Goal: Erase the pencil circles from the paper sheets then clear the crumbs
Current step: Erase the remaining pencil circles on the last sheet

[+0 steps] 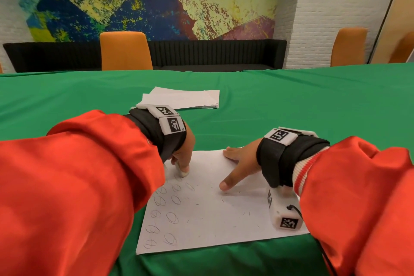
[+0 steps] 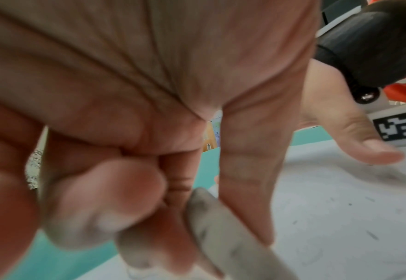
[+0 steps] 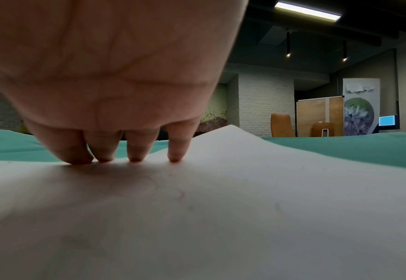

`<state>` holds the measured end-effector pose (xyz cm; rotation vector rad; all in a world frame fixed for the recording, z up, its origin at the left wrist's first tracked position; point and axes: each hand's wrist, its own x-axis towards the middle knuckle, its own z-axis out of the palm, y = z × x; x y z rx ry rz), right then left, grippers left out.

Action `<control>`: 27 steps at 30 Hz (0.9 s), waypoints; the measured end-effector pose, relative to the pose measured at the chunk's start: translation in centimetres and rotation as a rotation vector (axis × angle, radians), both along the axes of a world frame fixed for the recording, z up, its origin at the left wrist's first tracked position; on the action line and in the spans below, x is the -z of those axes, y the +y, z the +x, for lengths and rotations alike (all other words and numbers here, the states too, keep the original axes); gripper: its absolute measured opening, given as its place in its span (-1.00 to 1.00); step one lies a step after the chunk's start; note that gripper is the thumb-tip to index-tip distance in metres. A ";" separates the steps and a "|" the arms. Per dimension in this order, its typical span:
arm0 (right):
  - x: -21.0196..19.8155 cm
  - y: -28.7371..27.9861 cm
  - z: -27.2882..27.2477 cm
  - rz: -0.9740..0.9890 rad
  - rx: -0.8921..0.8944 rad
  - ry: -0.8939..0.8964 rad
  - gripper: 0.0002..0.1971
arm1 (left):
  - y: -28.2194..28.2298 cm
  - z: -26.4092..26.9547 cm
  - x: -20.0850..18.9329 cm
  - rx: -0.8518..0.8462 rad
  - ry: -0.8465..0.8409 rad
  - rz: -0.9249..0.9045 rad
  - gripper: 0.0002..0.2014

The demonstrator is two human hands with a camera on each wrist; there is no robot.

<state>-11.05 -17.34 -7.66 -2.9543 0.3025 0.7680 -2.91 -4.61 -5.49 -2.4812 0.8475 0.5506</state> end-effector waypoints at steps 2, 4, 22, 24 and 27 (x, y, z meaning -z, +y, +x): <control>0.0 0.0 0.0 -0.001 0.002 -0.009 0.01 | -0.2 0.0 -0.1 0.012 0.036 -0.036 -0.60; -0.1 0.0 -0.1 -0.003 0.004 -0.017 0.00 | -0.5 -0.2 0.1 0.029 0.066 -0.064 -0.59; -0.1 0.1 -0.1 -0.001 0.015 -0.004 0.01 | 0.7 0.3 0.6 0.010 0.132 -0.137 -0.65; -0.1 0.1 -0.1 -0.008 0.010 -0.002 0.02 | 0.5 0.0 0.8 0.037 0.133 -0.128 -0.66; 0.0 0.2 0.0 -0.005 0.010 0.002 0.01 | 0.6 -0.1 0.8 0.037 0.108 -0.074 -0.63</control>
